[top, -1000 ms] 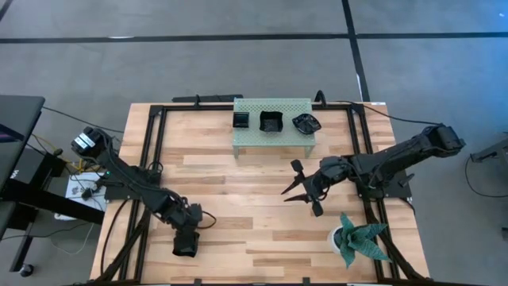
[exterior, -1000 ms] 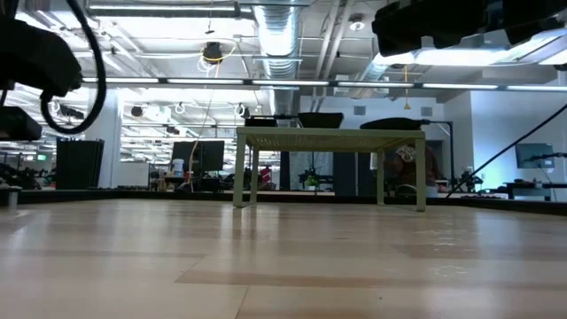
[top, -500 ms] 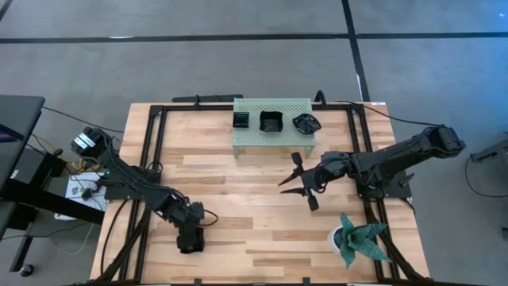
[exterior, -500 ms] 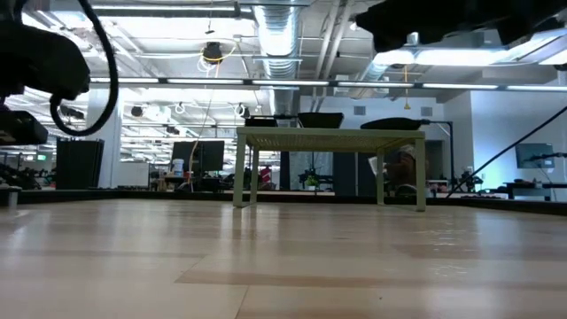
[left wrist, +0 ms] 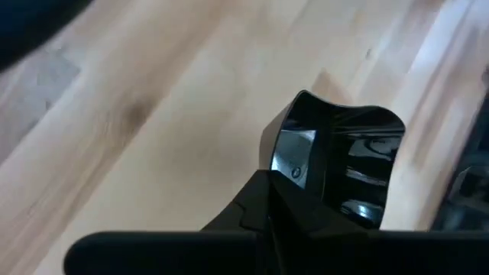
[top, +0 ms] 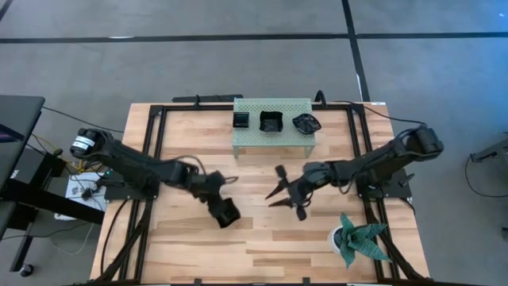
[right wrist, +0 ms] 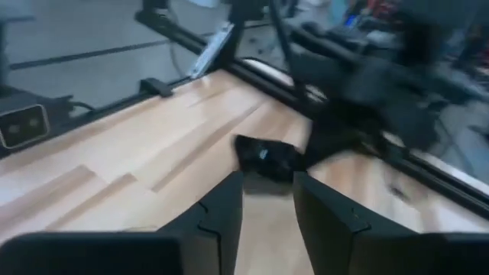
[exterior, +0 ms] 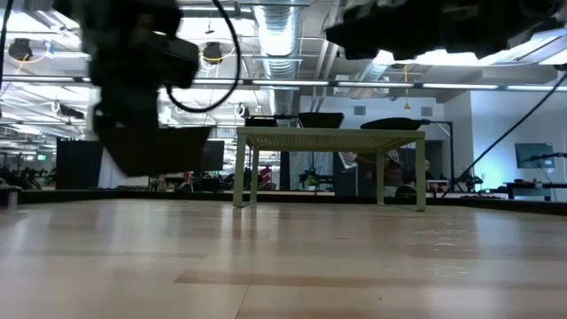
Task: Pick & Place Mini shaped plates
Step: Stack the distorted plate on top of the other distorted plate on the shelf
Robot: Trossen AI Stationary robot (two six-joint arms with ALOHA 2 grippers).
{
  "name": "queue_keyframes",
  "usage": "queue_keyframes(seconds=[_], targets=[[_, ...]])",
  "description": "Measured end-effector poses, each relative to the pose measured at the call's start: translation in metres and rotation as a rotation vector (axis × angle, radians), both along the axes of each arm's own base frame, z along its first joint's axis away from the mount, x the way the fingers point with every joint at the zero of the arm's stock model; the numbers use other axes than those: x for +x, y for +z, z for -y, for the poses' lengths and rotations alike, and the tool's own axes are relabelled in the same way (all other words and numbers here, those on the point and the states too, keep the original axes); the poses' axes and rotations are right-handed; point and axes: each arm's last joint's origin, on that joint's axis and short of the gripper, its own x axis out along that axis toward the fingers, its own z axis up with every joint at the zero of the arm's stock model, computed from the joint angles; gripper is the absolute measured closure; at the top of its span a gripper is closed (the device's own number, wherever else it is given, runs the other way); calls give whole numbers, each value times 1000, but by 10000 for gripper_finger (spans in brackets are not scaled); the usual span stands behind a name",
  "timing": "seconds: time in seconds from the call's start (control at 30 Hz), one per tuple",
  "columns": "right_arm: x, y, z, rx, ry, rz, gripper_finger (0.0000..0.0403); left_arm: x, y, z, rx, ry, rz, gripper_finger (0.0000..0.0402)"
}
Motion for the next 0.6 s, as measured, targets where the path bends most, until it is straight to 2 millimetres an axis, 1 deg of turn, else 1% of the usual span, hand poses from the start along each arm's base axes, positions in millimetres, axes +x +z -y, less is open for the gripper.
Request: queue_keyframes(seconds=[0.1,0.2,0.33,0.43,0.6], targets=[[19,-2,-11,-5,48,-48,278,7,1,-20,-54,54,13,395],[39,-5,-22,-22,65,-125,256,12,3,-34,-66,104,36,395],[64,-3,-32,-86,28,-120,232,14,3,-48,-98,179,36,394],[81,-5,-36,-172,-47,-108,224,16,4,-53,-140,178,37,393],[99,-23,-37,-224,-52,-227,227,17,5,-53,-158,170,54,395]])
